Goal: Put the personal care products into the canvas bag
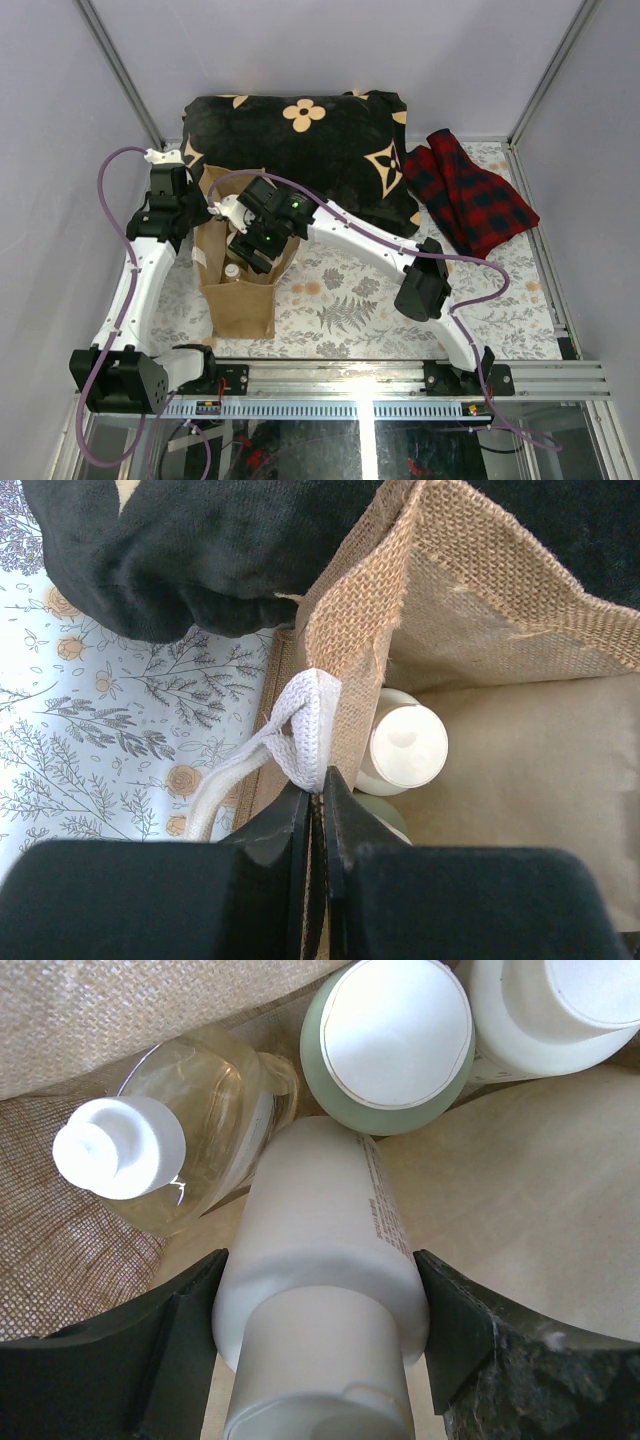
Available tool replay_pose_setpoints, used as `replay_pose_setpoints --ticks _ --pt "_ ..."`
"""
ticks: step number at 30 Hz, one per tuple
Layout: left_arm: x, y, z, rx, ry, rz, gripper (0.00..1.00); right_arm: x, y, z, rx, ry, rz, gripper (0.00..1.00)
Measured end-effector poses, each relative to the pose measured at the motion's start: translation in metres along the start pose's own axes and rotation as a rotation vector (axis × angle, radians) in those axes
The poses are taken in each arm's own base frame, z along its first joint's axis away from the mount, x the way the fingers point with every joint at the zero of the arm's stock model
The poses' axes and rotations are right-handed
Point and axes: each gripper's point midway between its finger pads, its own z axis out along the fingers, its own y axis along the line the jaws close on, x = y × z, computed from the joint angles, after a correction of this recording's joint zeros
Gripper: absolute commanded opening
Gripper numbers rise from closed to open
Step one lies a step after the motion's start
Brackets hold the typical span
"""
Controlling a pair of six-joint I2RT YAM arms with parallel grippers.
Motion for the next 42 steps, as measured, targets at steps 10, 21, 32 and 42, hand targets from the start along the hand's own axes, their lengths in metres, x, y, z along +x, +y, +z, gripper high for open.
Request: replay_pose_setpoints --ticks 10,21,32,42 --pt "0.001 0.000 0.001 -0.001 0.003 0.000 0.00 -0.001 -0.001 0.009 -0.002 -0.005 -0.002 0.80" --pt "0.001 0.002 0.003 -0.006 0.008 -0.003 0.00 -0.004 -0.002 0.016 -0.002 -0.016 0.008 0.89" --pt "0.002 0.002 0.004 -0.007 0.011 -0.003 0.00 -0.018 -0.009 0.009 0.043 -0.065 0.008 1.00" --pt "0.004 0.002 0.007 -0.011 0.022 -0.002 0.00 -0.050 -0.022 -0.067 0.179 -0.202 0.008 0.99"
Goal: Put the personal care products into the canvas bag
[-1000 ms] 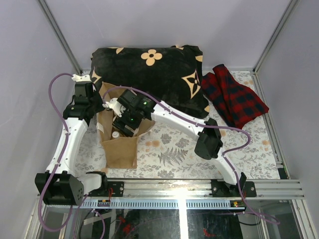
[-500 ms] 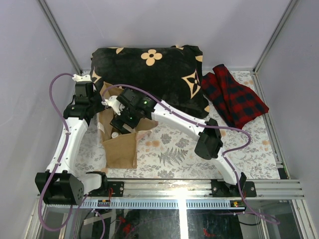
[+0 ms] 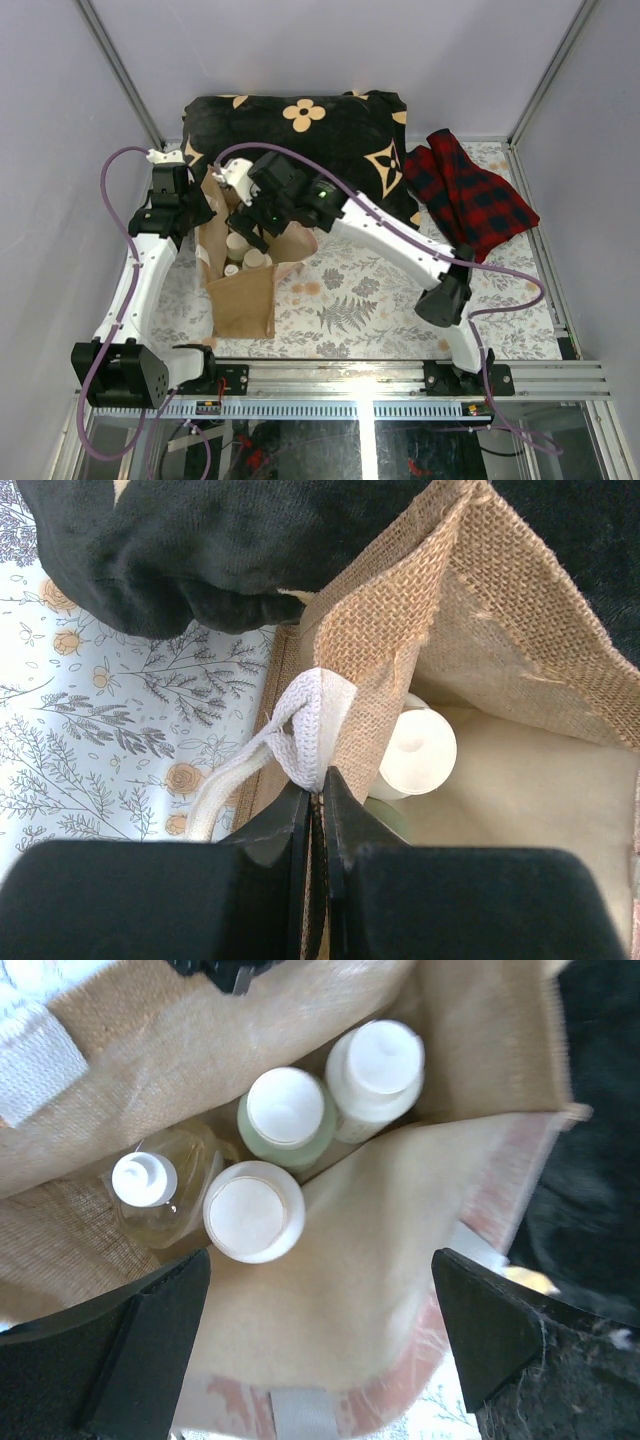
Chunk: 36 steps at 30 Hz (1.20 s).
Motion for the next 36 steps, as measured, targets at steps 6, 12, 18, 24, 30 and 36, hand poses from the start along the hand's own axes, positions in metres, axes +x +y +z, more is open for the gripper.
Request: replay_pose_setpoints --ticks 6,12,18,24,30,36 --pt "0.000 0.000 0.001 -0.001 0.002 0.000 0.00 -0.025 -0.029 -0.054 0.116 -0.098 0.023 0.99" --pt "0.001 0.000 0.001 -0.002 0.003 0.000 0.00 -0.008 -0.077 -0.079 0.251 -0.076 0.088 0.99" --pt "0.000 0.002 0.001 -0.013 -0.002 0.000 0.00 0.028 -0.110 -0.083 0.331 0.014 0.157 0.99" --pt "-0.001 0.003 0.001 -0.019 -0.004 0.000 0.00 0.056 -0.099 -0.065 0.277 0.084 0.210 1.00" --pt "-0.001 0.004 0.001 -0.021 -0.004 0.000 0.00 0.079 -0.077 -0.042 0.173 0.130 0.274 0.94" --pt "-0.001 0.004 0.001 -0.022 -0.004 0.000 0.00 0.084 -0.054 -0.027 0.056 0.127 0.335 0.67"
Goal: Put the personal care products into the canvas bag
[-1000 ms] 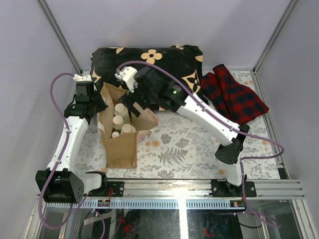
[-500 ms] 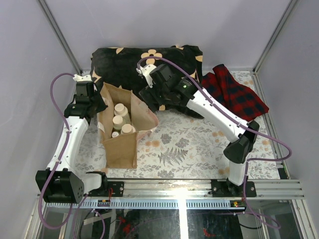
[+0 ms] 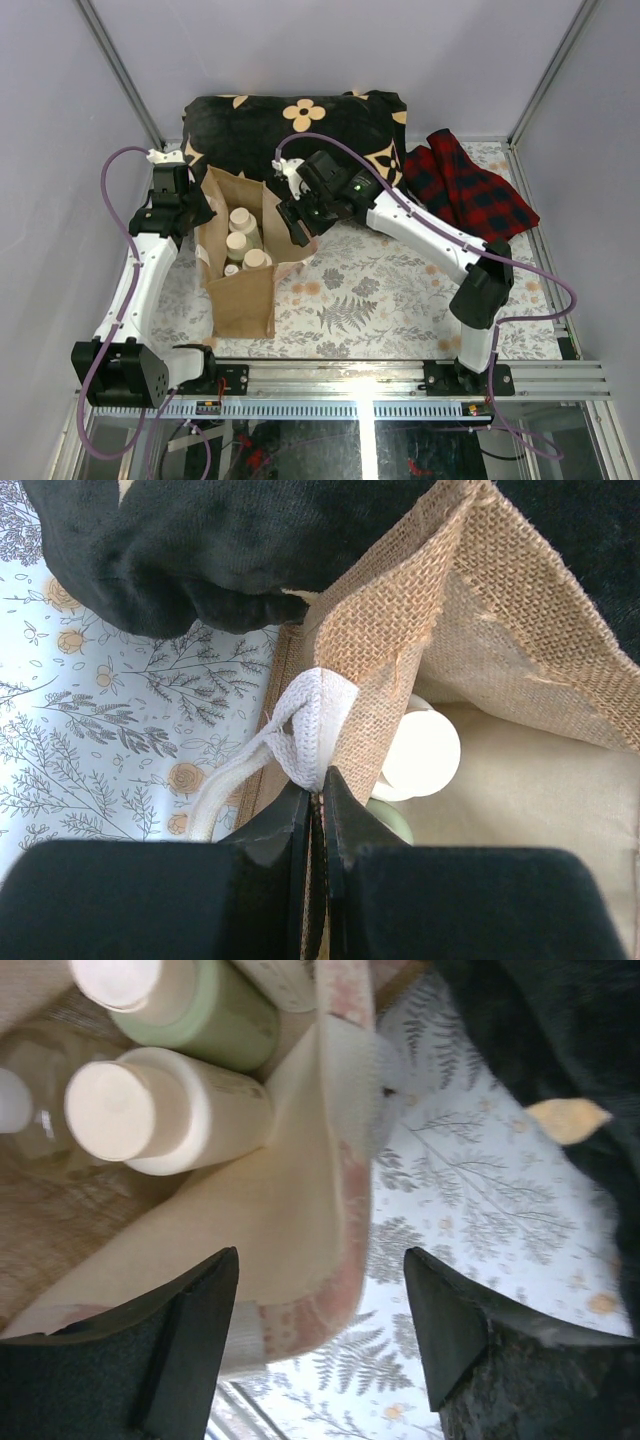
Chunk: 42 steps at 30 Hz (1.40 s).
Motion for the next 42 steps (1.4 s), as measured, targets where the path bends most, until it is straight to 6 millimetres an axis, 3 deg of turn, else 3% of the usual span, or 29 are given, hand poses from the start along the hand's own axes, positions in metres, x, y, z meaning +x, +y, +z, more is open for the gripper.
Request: replay_pose_setpoints --ticks 5,11,16,25,40,42 --pt "0.001 0.001 0.001 -0.004 0.003 0.001 0.00 0.000 0.016 0.007 -0.090 -0.009 0.030 0.36" --pt "0.001 0.001 0.001 -0.005 0.003 0.000 0.00 -0.002 0.018 0.021 -0.106 -0.017 0.026 0.00" --pt "0.000 0.001 0.002 -0.004 0.001 0.000 0.00 0.000 0.018 0.030 -0.098 0.010 0.008 0.00" --pt "0.000 0.002 0.004 -0.013 0.006 0.000 0.00 -0.055 0.033 0.021 -0.127 -0.070 -0.035 0.00" --pt "-0.001 0.002 0.007 -0.017 0.012 0.000 0.00 -0.086 0.069 0.033 -0.328 -0.197 -0.061 0.00" --pt "-0.002 0.002 0.007 -0.017 0.011 0.000 0.09 -0.088 0.073 0.033 -0.346 -0.207 -0.066 0.00"
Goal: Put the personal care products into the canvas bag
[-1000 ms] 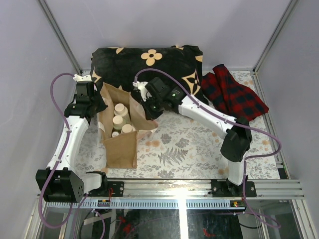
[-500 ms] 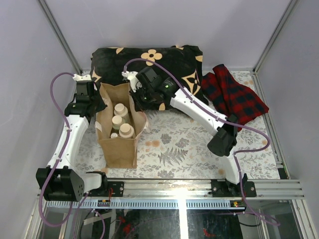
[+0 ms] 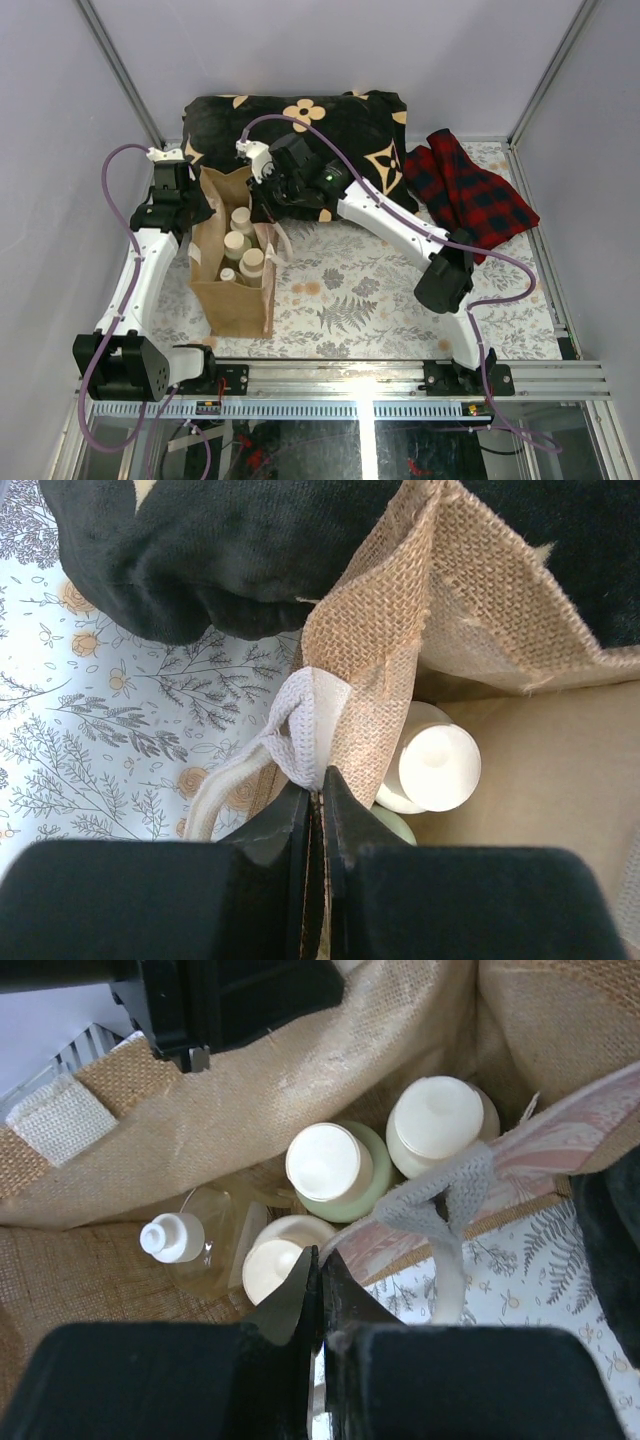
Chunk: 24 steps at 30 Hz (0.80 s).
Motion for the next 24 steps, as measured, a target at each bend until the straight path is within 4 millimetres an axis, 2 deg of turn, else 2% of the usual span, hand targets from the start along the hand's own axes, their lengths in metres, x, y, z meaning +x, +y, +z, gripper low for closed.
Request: replay_pose_setpoints --ticks 4,5,7,10,12,15,17,24 --pt "-0.001 0.000 0.000 0.000 -0.002 0.004 0.23 -0.003 0.006 0.007 -0.036 -0.020 -0.010 0.00" --pt "-0.002 0.000 0.000 0.000 -0.002 0.004 0.30 -0.004 0.007 0.009 -0.048 -0.025 -0.013 0.00" --pt "-0.002 0.000 0.001 0.000 -0.002 0.009 0.56 -0.006 0.009 0.013 -0.060 -0.036 -0.017 0.00" --pt "-0.001 0.000 0.001 -0.001 0.000 0.010 0.77 -0.006 0.011 0.018 -0.071 -0.038 -0.020 0.00" --pt "-0.001 0.000 0.002 -0.002 0.002 0.009 0.84 -0.007 0.012 0.022 -0.077 -0.039 -0.025 0.00" --pt "-0.001 0.001 0.002 -0.006 0.001 0.008 0.94 -0.006 0.015 0.024 -0.080 -0.035 -0.029 0.08" --pt "-0.001 0.001 0.002 -0.006 0.000 0.008 1.00 -0.006 0.015 0.024 -0.077 -0.036 -0.033 0.21" --pt "-0.013 -0.003 -0.003 0.000 -0.028 0.008 1.00 -0.005 0.010 0.021 -0.037 -0.029 -0.055 0.74"
